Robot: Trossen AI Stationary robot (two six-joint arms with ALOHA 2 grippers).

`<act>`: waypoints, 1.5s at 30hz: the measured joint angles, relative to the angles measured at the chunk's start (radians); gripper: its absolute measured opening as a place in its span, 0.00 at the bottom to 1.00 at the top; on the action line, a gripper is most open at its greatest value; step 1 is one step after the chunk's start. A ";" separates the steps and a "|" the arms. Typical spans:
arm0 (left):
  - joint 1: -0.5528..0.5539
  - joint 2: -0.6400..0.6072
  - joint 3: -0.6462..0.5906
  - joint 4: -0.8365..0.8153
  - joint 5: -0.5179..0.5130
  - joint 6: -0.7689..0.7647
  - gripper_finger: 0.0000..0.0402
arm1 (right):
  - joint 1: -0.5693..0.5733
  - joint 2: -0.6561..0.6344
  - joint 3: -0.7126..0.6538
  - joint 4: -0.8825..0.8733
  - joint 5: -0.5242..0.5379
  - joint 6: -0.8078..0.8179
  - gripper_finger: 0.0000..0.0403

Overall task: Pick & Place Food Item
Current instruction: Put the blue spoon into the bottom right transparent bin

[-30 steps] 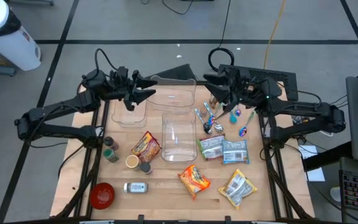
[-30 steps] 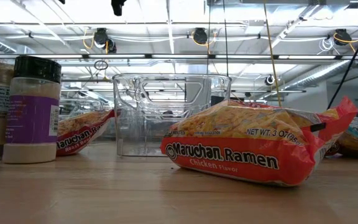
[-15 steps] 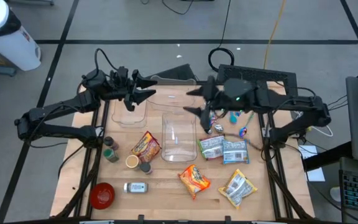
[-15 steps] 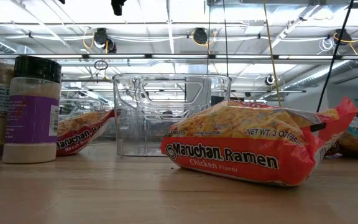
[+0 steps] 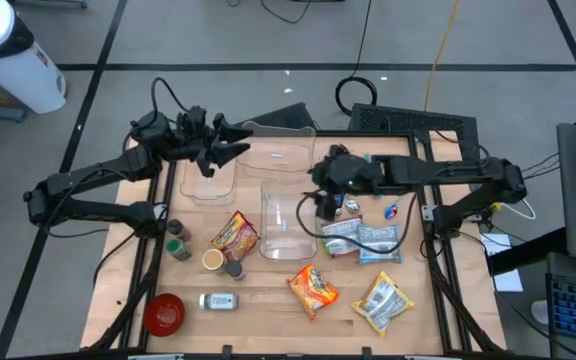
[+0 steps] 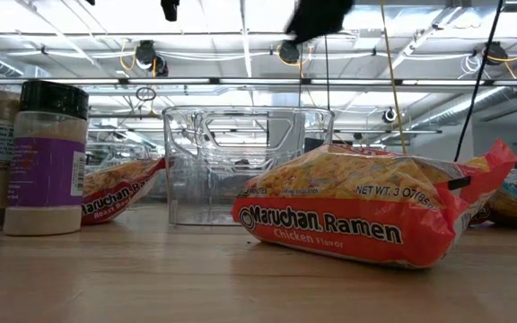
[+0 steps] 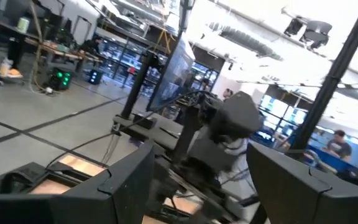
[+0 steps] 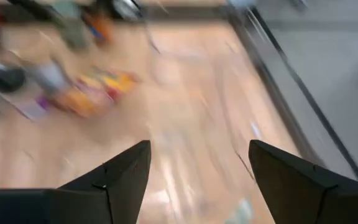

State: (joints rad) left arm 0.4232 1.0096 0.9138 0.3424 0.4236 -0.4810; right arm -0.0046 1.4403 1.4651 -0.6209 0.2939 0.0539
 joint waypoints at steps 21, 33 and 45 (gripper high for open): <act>0.000 0.000 0.000 -0.019 0.022 0.051 0.66 | -0.279 -0.064 -0.077 -0.753 0.071 0.691 0.63; 0.000 0.000 0.000 -0.034 0.089 0.005 0.66 | -0.474 -0.064 -0.381 -0.454 -0.081 0.693 0.63; 0.000 0.000 -0.001 -0.082 0.050 0.012 0.66 | -0.539 -0.064 -0.599 -0.145 -0.114 0.691 0.63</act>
State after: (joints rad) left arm 0.4232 1.0096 0.9127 0.2600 0.4734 -0.4688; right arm -0.5440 1.3762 0.8664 -0.7658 0.1802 0.7446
